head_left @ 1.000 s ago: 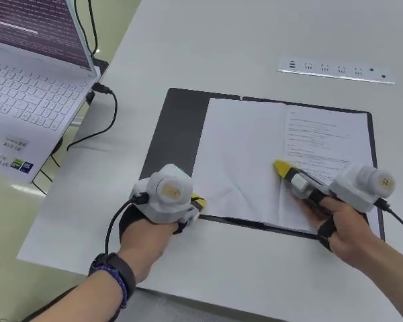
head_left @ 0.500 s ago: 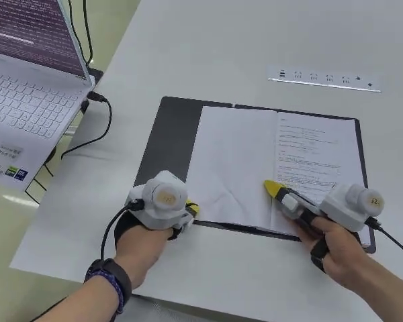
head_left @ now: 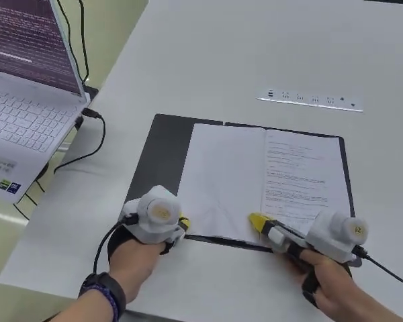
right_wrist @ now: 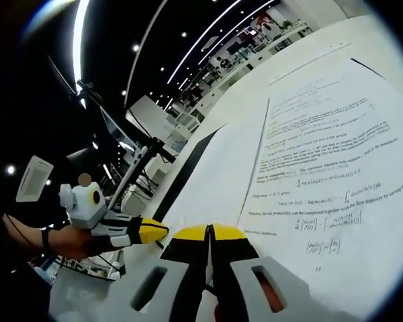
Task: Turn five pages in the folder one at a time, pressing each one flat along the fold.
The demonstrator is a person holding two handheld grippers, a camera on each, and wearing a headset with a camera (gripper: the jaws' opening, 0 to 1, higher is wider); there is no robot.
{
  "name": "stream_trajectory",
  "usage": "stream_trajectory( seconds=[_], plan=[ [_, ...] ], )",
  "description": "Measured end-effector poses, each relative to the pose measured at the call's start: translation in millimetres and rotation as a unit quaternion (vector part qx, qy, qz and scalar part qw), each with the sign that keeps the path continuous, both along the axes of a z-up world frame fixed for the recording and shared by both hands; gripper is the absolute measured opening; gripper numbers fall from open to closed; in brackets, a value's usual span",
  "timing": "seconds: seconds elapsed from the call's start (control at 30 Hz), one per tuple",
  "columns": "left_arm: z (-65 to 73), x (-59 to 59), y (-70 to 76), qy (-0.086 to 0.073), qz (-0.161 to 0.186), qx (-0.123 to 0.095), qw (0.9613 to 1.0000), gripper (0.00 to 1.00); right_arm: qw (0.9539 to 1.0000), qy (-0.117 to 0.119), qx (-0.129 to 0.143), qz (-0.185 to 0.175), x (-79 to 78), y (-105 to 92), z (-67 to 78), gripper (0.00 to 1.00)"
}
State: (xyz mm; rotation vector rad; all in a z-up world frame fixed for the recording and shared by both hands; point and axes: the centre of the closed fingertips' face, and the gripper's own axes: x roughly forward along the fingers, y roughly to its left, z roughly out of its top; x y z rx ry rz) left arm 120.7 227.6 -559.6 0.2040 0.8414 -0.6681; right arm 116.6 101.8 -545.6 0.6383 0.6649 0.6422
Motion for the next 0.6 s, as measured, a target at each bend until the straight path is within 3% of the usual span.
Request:
stream_trajectory(
  seconds=[0.13,0.3,0.5,0.53,0.6],
  plan=[
    [0.9,-0.5,1.3,0.002,0.020,-0.004,0.9998,0.00,0.9999,0.008,-0.004,0.006,-12.0,0.2,-1.0,0.00],
    [1.0,-1.1,1.3,0.000,0.018,0.001,0.9998,0.00,0.9998,0.019,-0.004,0.007,-23.1,-0.6,-1.5,0.00],
    [0.8,-4.1,2.5,0.019,0.031,0.000,0.9993,0.00,0.9994,0.032,-0.010,0.010,-36.3,-0.4,-3.6,0.00],
    [0.6,-5.2,3.0,0.022,0.032,0.001,0.9993,0.00,0.9989,0.030,-0.027,0.023,-42.6,-0.3,-5.5,0.00],
    [1.3,-10.3,5.2,0.035,0.033,0.005,0.9988,0.00,0.9986,0.034,-0.027,0.031,-50.3,1.9,-4.0,0.00]
  ],
)
